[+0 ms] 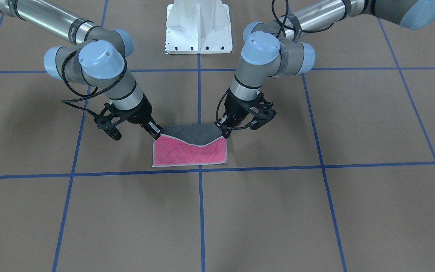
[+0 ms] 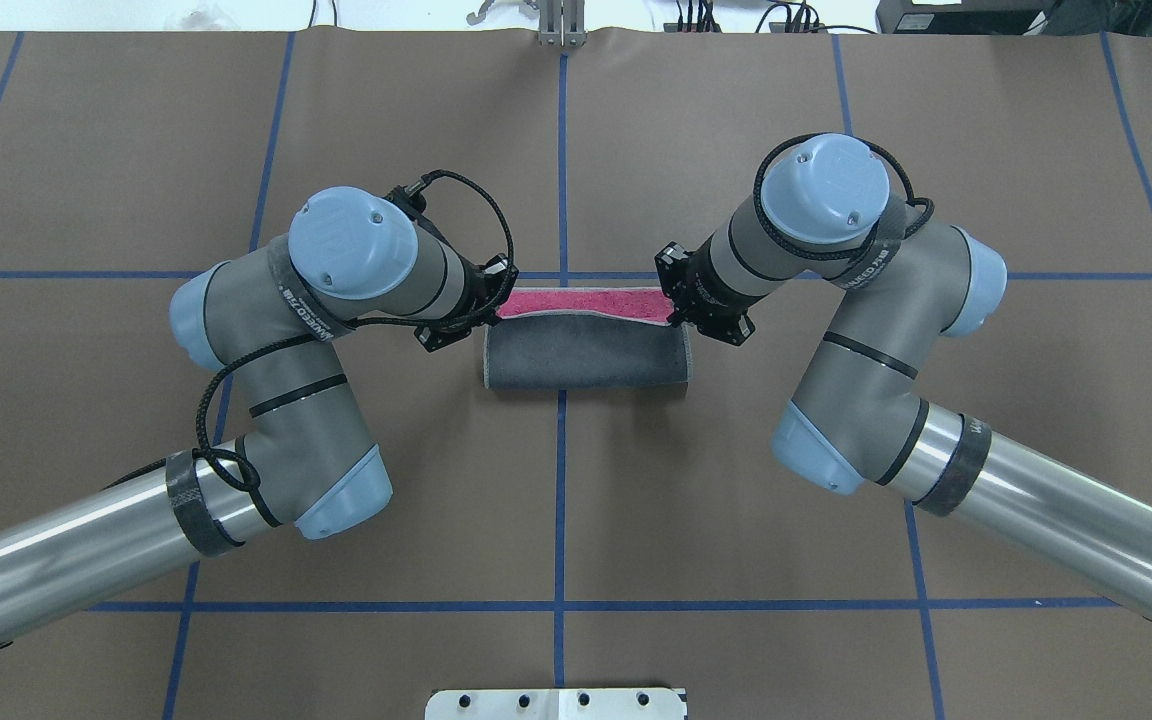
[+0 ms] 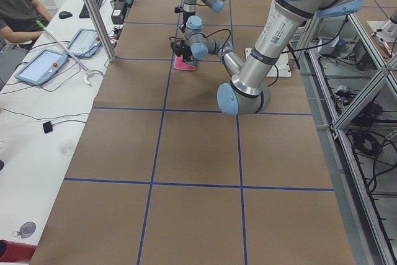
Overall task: Fold towel twice with both arms
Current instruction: 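Lift both near corners and fold them over toward the far edge, then lower the folded edge onto the far edge and open both grippers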
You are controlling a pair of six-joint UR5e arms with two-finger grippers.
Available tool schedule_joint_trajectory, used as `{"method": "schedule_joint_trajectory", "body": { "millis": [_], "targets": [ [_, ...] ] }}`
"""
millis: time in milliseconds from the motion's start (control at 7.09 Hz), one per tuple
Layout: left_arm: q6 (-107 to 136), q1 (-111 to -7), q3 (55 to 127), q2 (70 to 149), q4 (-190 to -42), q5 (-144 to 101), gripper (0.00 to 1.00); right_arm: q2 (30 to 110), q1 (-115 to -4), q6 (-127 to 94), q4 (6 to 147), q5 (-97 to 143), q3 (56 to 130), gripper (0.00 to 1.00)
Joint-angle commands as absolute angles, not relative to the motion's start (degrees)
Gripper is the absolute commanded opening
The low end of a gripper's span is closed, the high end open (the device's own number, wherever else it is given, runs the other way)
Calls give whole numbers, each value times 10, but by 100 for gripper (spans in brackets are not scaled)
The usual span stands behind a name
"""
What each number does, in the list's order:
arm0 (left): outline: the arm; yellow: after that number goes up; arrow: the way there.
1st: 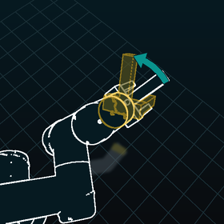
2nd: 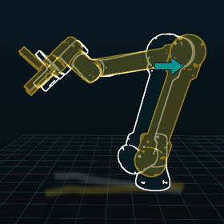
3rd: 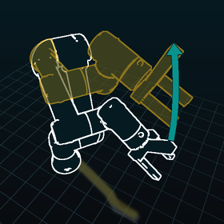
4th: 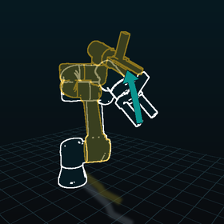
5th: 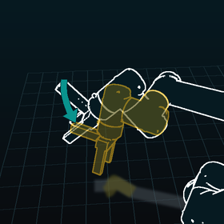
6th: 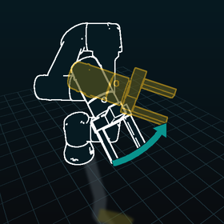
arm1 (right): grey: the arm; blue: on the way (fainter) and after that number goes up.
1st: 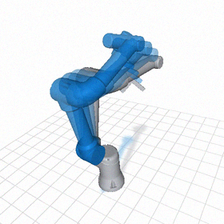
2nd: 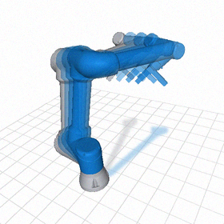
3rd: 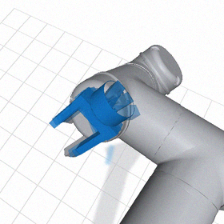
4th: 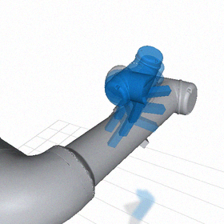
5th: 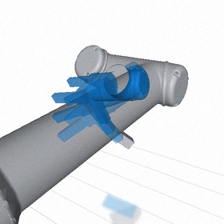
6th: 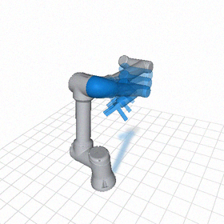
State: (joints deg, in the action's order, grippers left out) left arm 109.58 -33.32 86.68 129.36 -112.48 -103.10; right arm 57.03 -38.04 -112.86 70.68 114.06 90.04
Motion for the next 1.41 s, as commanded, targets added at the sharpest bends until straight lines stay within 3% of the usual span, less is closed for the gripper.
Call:
{"method": "schedule_joint_trajectory", "body": {
  "millis": [0,1270],
  "targets": [
    [1094,-344,843,1303,-1130,-1031,0,549,-387,-1124,707,1141,868,0],
    [1093,-349,793,1325,-1147,-1031,0,532,-394,-1108,707,1138,831,0]
  ]
}}
